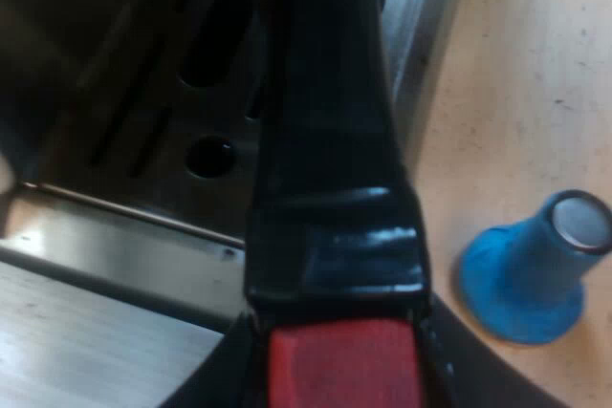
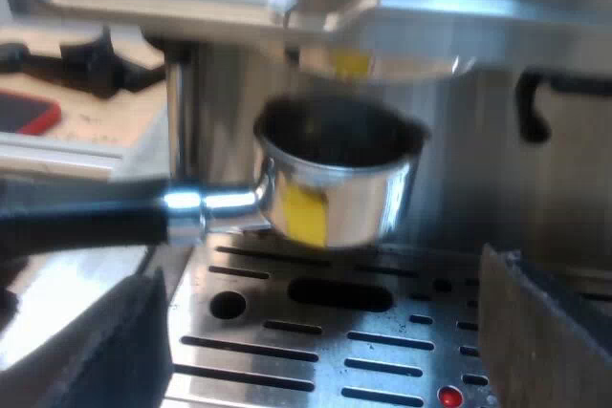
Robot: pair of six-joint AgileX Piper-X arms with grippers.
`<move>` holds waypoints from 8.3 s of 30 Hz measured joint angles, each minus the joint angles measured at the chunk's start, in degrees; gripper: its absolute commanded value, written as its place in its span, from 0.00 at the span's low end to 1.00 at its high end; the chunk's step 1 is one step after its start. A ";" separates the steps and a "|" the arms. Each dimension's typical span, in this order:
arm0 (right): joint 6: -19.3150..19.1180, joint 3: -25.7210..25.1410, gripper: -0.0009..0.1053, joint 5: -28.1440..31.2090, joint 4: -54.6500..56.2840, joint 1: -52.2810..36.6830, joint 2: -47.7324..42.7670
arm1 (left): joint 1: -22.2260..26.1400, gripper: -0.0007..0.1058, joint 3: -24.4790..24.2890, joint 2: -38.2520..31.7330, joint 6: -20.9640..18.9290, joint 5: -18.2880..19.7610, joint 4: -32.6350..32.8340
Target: Put the handle in the coffee machine
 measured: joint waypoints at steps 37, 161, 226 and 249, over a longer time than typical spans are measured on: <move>-9.28 0.00 0.66 -12.28 -18.72 -7.43 5.84 | 0.00 0.01 -1.82 0.97 0.00 0.33 -1.80; -24.51 -5.37 0.28 -12.95 -54.05 -18.68 24.30 | -1.78 0.01 -15.22 3.31 -0.46 -0.15 10.71; -26.11 -5.26 0.28 -10.95 -58.24 -18.50 24.88 | 4.81 0.02 -20.49 -0.42 -7.09 -10.83 2.99; -26.11 -5.26 0.28 -10.83 -58.38 -18.50 24.88 | 0.57 0.02 -20.54 2.47 -7.26 -17.25 7.96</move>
